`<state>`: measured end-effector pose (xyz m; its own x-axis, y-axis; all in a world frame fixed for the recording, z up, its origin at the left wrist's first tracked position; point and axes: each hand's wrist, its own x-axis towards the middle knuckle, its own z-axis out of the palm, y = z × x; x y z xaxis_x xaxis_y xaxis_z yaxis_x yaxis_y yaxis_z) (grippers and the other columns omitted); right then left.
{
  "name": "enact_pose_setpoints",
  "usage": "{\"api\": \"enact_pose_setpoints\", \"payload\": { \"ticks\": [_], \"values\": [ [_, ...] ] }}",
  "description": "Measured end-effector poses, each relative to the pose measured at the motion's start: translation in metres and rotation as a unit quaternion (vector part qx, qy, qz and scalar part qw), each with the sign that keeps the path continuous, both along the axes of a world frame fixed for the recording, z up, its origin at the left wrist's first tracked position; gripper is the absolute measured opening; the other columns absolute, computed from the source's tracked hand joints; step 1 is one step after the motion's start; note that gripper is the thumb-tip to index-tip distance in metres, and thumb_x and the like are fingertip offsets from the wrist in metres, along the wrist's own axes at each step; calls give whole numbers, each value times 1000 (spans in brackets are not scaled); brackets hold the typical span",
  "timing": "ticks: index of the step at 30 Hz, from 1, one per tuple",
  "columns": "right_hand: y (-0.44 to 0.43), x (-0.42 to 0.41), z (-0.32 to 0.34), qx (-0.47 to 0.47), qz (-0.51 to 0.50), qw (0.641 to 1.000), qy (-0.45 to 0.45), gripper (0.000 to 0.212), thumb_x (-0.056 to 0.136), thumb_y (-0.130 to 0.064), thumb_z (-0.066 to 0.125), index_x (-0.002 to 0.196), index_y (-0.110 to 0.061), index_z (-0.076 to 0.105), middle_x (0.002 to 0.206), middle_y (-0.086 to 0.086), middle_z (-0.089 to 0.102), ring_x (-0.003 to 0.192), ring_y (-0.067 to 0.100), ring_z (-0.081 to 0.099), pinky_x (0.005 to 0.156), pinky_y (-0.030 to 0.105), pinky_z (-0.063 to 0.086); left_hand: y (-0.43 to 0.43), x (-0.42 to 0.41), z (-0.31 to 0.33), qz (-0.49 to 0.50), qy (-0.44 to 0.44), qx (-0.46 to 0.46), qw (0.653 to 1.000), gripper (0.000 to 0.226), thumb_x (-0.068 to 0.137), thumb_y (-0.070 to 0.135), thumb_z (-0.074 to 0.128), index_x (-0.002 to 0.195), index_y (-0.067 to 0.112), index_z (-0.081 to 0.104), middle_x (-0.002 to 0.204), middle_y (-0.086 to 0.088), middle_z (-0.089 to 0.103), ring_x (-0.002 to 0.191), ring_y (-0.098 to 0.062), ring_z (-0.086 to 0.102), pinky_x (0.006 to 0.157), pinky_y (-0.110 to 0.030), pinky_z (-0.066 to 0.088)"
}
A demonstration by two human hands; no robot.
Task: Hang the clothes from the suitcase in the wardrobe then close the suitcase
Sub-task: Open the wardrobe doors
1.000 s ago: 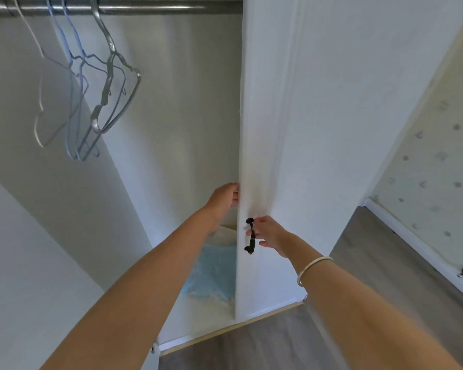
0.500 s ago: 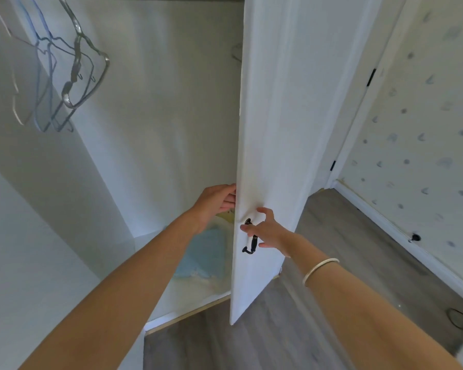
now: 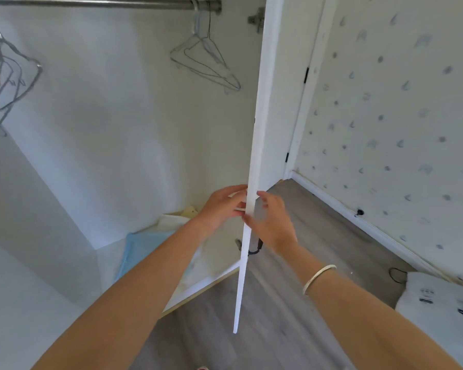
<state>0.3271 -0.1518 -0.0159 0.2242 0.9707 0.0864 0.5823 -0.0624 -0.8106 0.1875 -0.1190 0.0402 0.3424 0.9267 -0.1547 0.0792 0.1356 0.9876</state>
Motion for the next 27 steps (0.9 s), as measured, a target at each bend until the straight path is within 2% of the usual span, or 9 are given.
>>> {"api": "enact_pose_setpoints", "payload": {
  "ticks": [3,5,7,10,14,18,20,23,27],
  "values": [
    [-10,7,28,109,-50,992,-25,49,84,-41,59,129,-31,42,120,-18,50,98,-2,54,78,23,48,5,17,-2,-30,-8,8,1000,26,94,16,59,117,6,65,104,-18,69,85,-24,70,77,-29,60],
    [-14,17,37,121,-63,990,-38,45,87,-40,54,128,-29,41,116,-18,54,93,2,57,75,24,49,12,32,-4,-48,12,34,998,20,92,20,62,104,6,68,102,-16,71,88,-25,70,86,-36,58],
    [-20,31,37,118,-71,989,-60,40,89,-37,52,127,-28,42,107,-15,57,81,6,57,70,27,51,22,47,-4,-63,56,89,992,19,86,31,68,95,14,70,102,-4,72,96,-19,69,93,-35,53],
    [-25,52,40,118,-105,986,-58,31,88,-28,51,118,-31,45,93,-9,58,71,11,56,68,34,53,35,73,7,-77,89,143,983,35,79,33,76,111,21,64,119,9,63,102,-7,63,86,-20,47],
    [-22,82,48,110,-173,978,-35,25,79,-23,52,104,-27,53,89,-5,60,79,16,59,72,40,54,49,110,19,-88,70,240,964,84,69,26,84,139,31,38,137,15,42,120,-10,47,94,-28,46],
    [-13,110,64,144,-246,958,-4,10,80,-25,54,84,-17,49,82,4,60,78,24,59,71,45,53,62,146,36,-68,57,384,919,91,68,28,83,143,30,32,149,12,28,133,-4,34,100,-31,43],
    [-5,123,79,178,-273,945,3,9,84,-24,54,90,-23,47,79,0,60,74,22,57,68,42,53,71,163,46,-68,48,414,907,90,70,30,81,145,30,32,153,8,25,140,-7,29,105,-36,42],
    [4,141,96,192,-296,936,1,33,89,-19,50,121,-26,44,85,-10,60,72,16,57,62,31,46,82,184,55,-97,51,419,901,85,76,24,77,147,29,31,154,4,22,141,-9,28,104,-41,44],
    [13,162,103,171,-315,932,44,44,91,-10,44,133,-23,39,98,-8,59,78,16,59,62,26,43,92,205,56,-157,154,451,865,90,82,23,69,152,33,14,161,9,0,146,-12,18,106,-34,41]
  ]
}}
